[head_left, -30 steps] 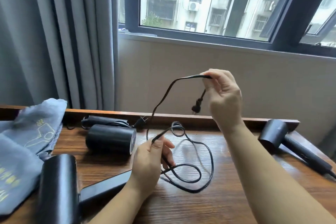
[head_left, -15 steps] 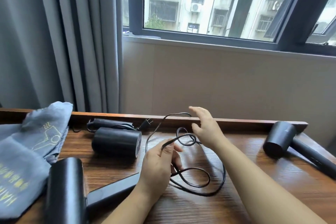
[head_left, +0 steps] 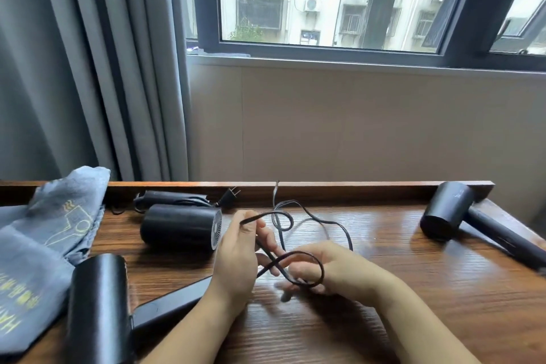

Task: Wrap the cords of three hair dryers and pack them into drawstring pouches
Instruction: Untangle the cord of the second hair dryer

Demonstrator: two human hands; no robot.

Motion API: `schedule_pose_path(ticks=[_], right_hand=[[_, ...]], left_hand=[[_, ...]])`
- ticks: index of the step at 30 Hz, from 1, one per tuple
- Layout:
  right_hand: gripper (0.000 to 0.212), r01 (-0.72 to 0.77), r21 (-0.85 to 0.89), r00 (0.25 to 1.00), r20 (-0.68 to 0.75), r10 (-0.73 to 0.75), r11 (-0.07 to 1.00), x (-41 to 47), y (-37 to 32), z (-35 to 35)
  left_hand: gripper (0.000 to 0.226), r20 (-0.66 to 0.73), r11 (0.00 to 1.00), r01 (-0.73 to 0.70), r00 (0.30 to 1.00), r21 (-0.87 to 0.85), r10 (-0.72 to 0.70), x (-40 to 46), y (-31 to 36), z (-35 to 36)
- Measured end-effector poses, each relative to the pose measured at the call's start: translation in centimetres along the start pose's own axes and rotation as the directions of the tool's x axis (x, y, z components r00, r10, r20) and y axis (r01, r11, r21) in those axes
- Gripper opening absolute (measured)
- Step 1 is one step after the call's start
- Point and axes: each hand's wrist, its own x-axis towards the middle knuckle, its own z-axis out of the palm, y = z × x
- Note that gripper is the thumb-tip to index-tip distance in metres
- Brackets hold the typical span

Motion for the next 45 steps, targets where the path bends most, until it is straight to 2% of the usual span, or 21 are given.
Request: schedule_pose_path(ticks=[2, 4, 6, 10, 12, 13, 14, 16, 18, 21, 25, 27, 30, 32, 35, 36, 38, 39, 40, 43, 45], right_hand=[[0.019, 0.047, -0.047, 0.998, 0.036, -0.045, 0.998, 0.4, 0.7, -0.1], [0.008, 0.074, -0.238, 0.997, 0.007, -0.074, 0.968, 0.7, 1.4, -0.4], [0.016, 0.077, -0.387, 0.994, -0.044, -0.102, 0.919, 1.0, 2.2, -0.8], [0.020, 0.072, -0.379, 0.966, -0.203, -0.159, 0.922, 0.9, 2.6, -1.7], [0.016, 0.088, -0.358, 0.969, -0.186, -0.164, 0.930, 1.0, 2.7, -1.5], [0.027, 0.082, -0.376, 0.972, -0.175, -0.158, 0.923, 1.2, 3.0, -1.2], [0.037, 0.068, -0.439, 0.972, -0.172, -0.158, 0.896, 1.5, 3.4, -0.8], [0.039, -0.005, -0.602, 0.955, -0.239, -0.174, 0.798, 2.2, 4.1, -0.2], [0.031, -0.113, -0.657, 0.903, -0.382, -0.200, 0.745, 2.9, 4.5, -0.3], [0.023, -0.268, -0.609, 0.796, -0.576, -0.184, 0.747, 3.2, 5.3, -1.6], [0.027, -0.374, -0.555, 0.621, -0.745, -0.244, 0.743, 2.7, 5.8, -3.3], [0.030, -0.307, -0.508, 0.555, -0.782, -0.282, 0.804, 2.7, 5.6, -3.7], [0.028, -0.045, -0.442, 0.519, -0.777, -0.358, 0.896, 2.5, 4.7, -3.1], [0.028, 0.119, -0.450, 0.544, -0.716, -0.437, 0.885, 2.2, 3.9, -2.5], [0.034, 0.346, -0.316, 0.714, -0.522, -0.467, 0.883, 1.8, 2.9, -1.1], [0.034, 0.382, -0.286, 0.765, -0.435, -0.475, 0.879, 1.7, 2.8, -0.7], [0.017, 0.393, -0.313, 0.819, -0.309, -0.484, 0.865, 2.0, 3.0, -0.2], [0.006, 0.378, -0.349, 0.823, -0.297, -0.484, 0.858, 2.2, 3.1, -0.1], [0.007, 0.366, -0.381, 0.812, -0.314, -0.491, 0.849, 2.2, 3.1, -0.1], [0.030, 0.372, -0.418, 0.714, -0.441, -0.544, 0.829, 2.5, 3.3, 0.1], [0.043, 0.318, -0.401, 0.716, -0.492, -0.495, 0.859, 2.5, 3.2, 0.1]], left_hand=[[0.033, 0.010, 1.000, 0.004, 1.000, -0.005, -0.004, -0.1, 0.1, 0.1], [0.030, 0.013, 1.000, 0.008, 1.000, 0.003, -0.008, -0.1, 0.0, 0.2], [0.026, 0.013, 1.000, 0.008, 1.000, 0.016, -0.008, -0.2, -0.3, 0.4], [0.025, 0.001, 0.999, 0.025, 1.000, -0.032, -0.025, -0.1, -0.1, 0.5], [0.023, 0.027, 0.994, 0.077, 0.997, -0.076, -0.076, 0.1, 0.1, 0.1], [0.026, 0.051, 0.993, 0.090, 0.995, -0.076, -0.086, 0.2, 0.0, -0.1], [0.030, 0.070, 0.993, 0.093, 0.994, -0.070, -0.088, 0.3, 0.0, -0.2], [0.035, 0.085, 0.994, 0.070, 0.994, -0.089, -0.062, 0.4, -0.3, -0.4], [0.038, 0.097, 0.994, 0.032, 0.995, -0.108, -0.022, 0.3, -0.3, -0.3], [0.032, 0.107, 0.999, -0.001, 0.994, -0.037, 0.005, 0.2, -0.4, -0.4], [0.018, 0.140, 0.998, -0.070, 0.988, 0.005, 0.068, 0.4, -0.9, -0.5], [0.014, 0.204, 0.983, -0.161, 0.969, 0.089, 0.140, 0.3, -1.1, -0.6], [0.016, 0.251, 0.961, -0.228, 0.950, 0.157, 0.184, 0.2, -1.4, -0.7], [0.025, 0.252, 0.948, -0.262, 0.944, 0.183, 0.212, -0.1, -1.1, -0.5], [0.047, 0.238, 0.947, -0.288, 0.939, 0.140, 0.250, -0.2, -0.6, -0.3], [0.052, 0.216, 0.956, -0.275, 0.944, 0.105, 0.248, -0.2, -0.4, -0.3], [0.056, 0.161, 0.972, -0.237, 0.959, 0.007, 0.232, -0.1, -0.2, -0.3], [0.058, 0.132, 0.976, -0.217, 0.967, -0.026, 0.218, -0.1, -0.1, -0.3], [0.060, 0.107, 0.978, -0.202, 0.973, -0.043, 0.206, -0.1, 0.0, -0.4], [0.064, 0.107, 0.979, -0.175, 0.977, -0.106, 0.186, 0.0, 0.0, -0.4], [0.064, 0.119, 0.975, -0.156, 0.977, -0.159, 0.176, 0.1, -0.1, -0.4]])
